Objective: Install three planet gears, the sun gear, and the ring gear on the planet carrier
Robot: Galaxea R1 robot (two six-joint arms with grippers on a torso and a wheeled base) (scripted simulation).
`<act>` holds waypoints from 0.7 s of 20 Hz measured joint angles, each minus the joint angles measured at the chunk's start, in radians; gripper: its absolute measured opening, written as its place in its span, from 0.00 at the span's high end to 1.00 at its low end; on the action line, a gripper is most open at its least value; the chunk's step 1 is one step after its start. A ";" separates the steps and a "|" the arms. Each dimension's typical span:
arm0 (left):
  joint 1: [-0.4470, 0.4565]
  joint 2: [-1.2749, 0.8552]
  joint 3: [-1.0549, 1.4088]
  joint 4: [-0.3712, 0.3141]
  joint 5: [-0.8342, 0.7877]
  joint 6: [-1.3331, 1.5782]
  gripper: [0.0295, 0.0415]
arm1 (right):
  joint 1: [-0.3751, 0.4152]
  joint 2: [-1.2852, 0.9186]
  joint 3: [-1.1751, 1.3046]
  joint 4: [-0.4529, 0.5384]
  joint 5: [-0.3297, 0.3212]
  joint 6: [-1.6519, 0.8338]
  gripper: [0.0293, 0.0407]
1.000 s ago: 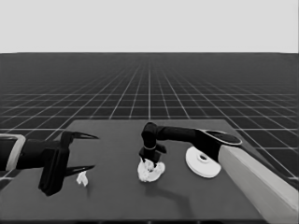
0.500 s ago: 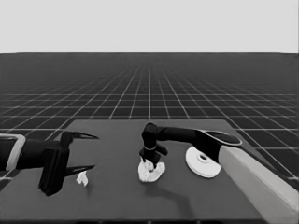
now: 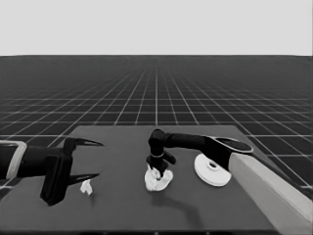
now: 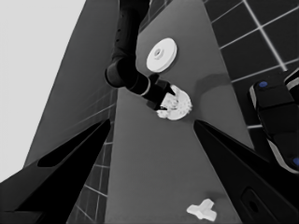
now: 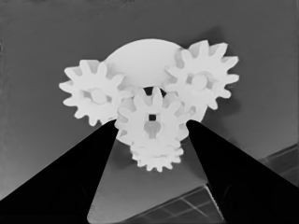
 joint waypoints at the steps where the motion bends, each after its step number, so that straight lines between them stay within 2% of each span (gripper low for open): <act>1: 0.000 0.000 0.000 0.000 0.000 0.000 0.25 | 0.000 0.000 0.000 0.000 0.000 0.010 0.86; 14: 0.000 0.000 0.000 0.000 0.000 0.000 0.25 | 0.000 0.000 0.000 0.000 0.000 0.147 0.86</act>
